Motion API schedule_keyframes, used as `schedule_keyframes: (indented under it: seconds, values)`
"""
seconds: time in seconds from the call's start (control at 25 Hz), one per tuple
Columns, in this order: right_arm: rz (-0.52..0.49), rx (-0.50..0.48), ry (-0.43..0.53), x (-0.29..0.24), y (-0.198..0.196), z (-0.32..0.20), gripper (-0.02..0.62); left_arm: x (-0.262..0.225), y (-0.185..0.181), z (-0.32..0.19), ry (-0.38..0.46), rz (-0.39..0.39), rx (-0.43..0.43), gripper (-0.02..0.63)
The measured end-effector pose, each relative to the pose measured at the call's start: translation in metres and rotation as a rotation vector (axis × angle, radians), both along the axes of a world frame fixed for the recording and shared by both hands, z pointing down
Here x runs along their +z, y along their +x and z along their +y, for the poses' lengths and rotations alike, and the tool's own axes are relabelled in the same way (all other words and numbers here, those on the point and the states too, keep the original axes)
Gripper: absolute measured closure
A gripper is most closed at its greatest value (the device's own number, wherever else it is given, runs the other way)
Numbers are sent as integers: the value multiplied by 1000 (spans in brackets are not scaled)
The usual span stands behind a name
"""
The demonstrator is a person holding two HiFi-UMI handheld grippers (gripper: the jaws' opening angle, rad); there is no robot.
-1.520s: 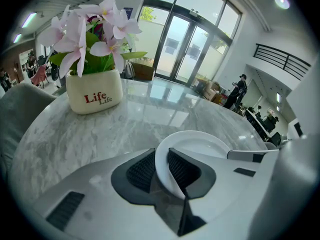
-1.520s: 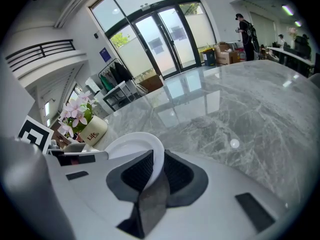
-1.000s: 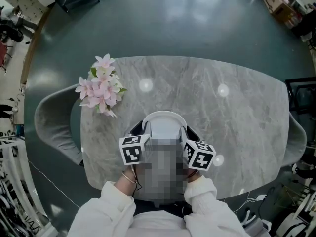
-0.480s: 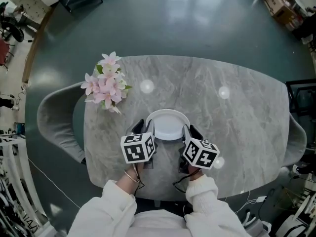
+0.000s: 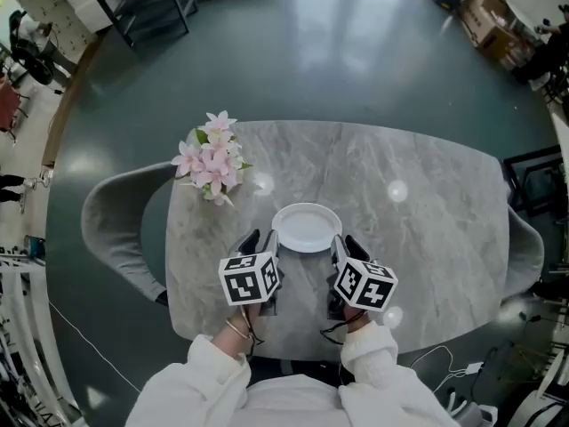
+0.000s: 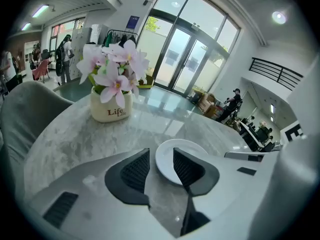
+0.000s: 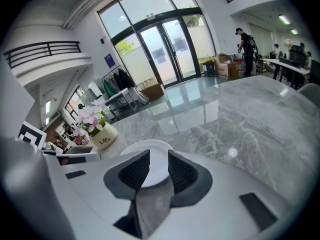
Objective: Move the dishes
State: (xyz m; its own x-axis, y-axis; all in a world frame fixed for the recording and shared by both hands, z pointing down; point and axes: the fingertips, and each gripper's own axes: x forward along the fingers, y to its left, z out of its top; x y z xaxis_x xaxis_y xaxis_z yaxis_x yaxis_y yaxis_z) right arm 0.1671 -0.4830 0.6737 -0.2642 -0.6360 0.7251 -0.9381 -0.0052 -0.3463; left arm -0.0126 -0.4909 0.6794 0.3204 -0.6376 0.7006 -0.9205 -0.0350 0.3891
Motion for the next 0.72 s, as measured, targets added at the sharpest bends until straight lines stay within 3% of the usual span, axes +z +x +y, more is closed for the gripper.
schedule_keyframes:
  seconds: [0.28, 0.72]
  values:
    - [19, -7, 75, -49, -13, 33, 433, -53, -7, 33, 88, 31, 3, 477]
    - [29, 9, 179, -106, -32, 109, 493, -119, -10, 100, 219, 72, 100, 492]
